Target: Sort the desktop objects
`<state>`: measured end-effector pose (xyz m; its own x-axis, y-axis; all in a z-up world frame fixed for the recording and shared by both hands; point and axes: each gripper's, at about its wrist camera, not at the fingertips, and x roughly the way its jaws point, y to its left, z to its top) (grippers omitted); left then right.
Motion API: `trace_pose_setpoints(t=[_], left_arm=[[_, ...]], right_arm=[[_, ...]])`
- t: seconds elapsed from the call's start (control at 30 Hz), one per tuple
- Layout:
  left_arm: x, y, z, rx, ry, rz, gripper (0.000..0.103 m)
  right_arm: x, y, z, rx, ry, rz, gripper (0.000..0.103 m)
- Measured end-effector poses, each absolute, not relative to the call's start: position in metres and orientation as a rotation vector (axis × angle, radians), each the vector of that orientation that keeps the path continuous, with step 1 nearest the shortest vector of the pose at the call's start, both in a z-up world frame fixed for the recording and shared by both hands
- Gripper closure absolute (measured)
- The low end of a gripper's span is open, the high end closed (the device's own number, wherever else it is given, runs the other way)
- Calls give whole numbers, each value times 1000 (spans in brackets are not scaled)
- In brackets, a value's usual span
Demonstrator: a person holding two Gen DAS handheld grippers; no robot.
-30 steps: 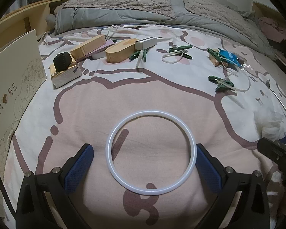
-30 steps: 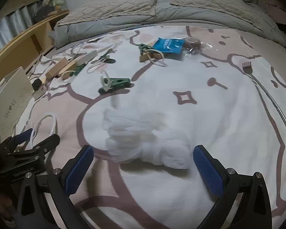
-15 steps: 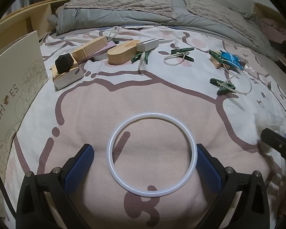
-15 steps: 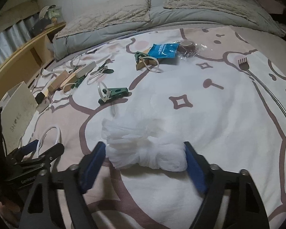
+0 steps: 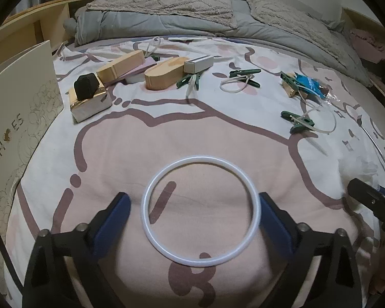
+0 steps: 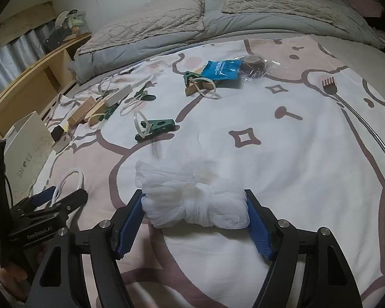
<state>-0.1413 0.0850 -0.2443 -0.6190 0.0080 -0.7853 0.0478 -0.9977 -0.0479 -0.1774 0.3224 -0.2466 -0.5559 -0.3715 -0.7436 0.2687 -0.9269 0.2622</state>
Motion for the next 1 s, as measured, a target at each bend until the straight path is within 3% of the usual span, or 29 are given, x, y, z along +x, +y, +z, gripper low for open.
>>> trace_pose_setpoints(t=[0.1,0.63,1.0], left_arm=[[-139,86,-241,1342,94,-2816,18],[-130,84,-224,1271,95,-2862,18],[-120,81,-198,1201,105,-2895,18]], right_arm=[[-177,321,-246,1227,-159,-2484,28],[-177,317,-240,1201,-90,-2495,29],[-169,315,-212,1024,-27,-2515,30]])
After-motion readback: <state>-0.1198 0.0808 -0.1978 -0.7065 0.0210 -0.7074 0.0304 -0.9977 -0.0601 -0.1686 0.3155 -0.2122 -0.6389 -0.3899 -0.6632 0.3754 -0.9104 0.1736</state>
